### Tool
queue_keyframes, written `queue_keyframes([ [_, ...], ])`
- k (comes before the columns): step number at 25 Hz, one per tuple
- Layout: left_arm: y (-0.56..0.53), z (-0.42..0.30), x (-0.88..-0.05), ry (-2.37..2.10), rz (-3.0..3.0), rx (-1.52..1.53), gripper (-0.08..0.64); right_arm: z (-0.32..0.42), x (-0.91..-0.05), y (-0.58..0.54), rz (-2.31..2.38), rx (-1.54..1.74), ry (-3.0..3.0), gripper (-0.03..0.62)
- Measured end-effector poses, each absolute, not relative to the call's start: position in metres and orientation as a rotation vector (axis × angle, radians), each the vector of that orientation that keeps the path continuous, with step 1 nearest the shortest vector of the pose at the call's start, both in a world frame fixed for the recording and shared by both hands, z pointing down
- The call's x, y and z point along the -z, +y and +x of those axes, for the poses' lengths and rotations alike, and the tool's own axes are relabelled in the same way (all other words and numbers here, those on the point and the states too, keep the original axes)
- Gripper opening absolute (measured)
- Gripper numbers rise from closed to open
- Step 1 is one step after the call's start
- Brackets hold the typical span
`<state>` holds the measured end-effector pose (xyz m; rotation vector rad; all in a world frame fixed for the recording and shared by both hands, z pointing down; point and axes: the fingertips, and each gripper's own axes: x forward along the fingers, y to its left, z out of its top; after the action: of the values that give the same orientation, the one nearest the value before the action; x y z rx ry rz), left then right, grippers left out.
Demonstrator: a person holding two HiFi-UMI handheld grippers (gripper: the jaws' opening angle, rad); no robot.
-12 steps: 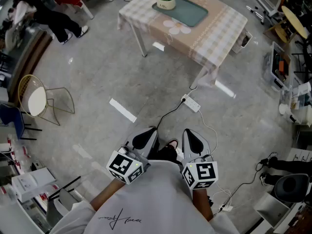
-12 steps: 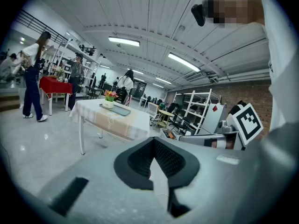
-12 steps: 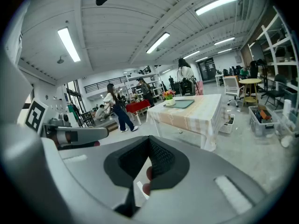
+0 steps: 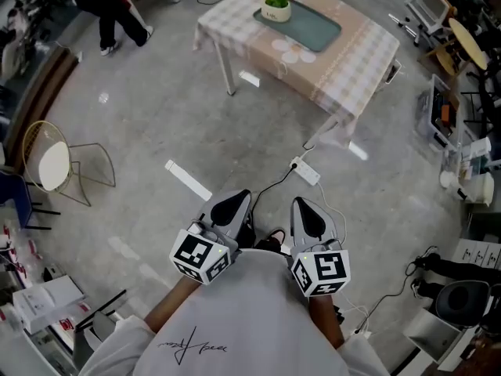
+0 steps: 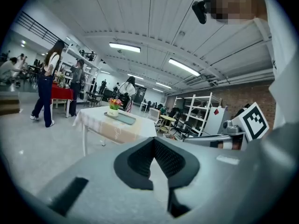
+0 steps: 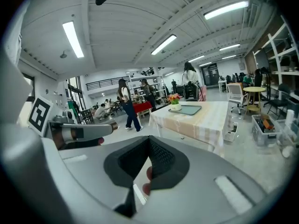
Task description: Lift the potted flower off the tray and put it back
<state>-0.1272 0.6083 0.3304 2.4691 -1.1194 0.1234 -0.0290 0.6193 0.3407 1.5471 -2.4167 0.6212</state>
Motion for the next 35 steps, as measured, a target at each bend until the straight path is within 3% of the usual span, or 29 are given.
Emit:
queue_keyframes([
  [16, 0.572, -0.223, -0.316, -1.210, 2.527, -0.034, 0.003, -0.105, -0.328, 0.582, 1.613, -0.600, -2.453, 0.006],
  [35, 0.491, -0.202, -0.339, -1.111, 2.514, -0.124, 0.003, -0.096, -0.340, 0.504, 1.640, -0.650, -2.419, 0.006],
])
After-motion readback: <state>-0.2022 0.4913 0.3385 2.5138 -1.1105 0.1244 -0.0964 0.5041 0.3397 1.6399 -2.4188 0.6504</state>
